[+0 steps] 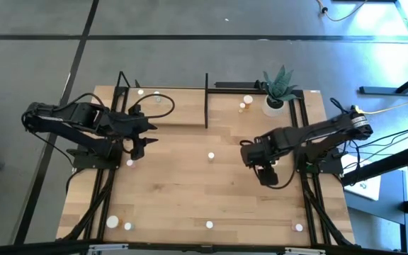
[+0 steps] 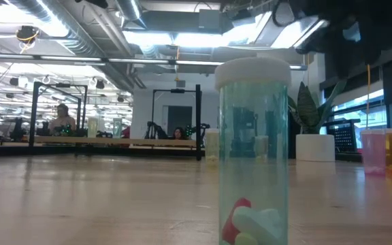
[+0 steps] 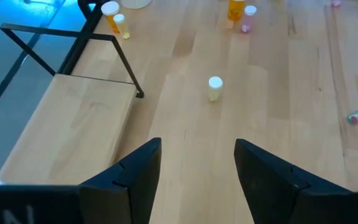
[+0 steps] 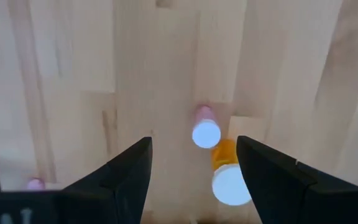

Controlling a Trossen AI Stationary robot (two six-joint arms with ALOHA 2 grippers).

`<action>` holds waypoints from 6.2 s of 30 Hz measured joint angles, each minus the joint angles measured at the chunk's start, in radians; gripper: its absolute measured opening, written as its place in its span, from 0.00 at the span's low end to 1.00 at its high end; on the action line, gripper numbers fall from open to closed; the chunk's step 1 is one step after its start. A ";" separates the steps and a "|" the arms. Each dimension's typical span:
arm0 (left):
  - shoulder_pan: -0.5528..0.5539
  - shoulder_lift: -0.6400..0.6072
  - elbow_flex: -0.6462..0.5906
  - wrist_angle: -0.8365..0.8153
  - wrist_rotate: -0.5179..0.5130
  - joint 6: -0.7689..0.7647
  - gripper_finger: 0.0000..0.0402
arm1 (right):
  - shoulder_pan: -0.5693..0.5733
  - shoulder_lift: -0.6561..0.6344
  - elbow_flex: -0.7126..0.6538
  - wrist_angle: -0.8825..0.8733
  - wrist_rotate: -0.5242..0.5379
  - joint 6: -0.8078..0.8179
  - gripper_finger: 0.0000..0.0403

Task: Pick and place medicine bottles onto shelf by color
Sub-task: Put the top right pink pill bottle on the shelf

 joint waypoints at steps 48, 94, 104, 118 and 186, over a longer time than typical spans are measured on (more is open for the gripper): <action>0.001 0.000 0.000 0.001 0.000 -0.005 0.49 | -0.001 0.018 -0.265 0.218 0.055 -0.025 0.59; 0.001 0.000 0.000 0.000 0.000 -0.007 0.49 | 0.000 0.018 -0.374 0.372 0.056 0.035 0.31; 0.001 0.000 0.000 0.000 0.000 -0.005 0.49 | 0.000 0.018 -0.372 0.370 0.055 0.138 0.31; 0.001 0.000 0.000 0.001 0.000 -0.004 0.48 | -0.107 0.018 -0.114 0.216 0.040 0.241 0.31; 0.001 0.007 0.000 0.000 0.001 0.002 0.48 | -0.317 0.917 0.896 0.078 -0.016 -0.227 0.30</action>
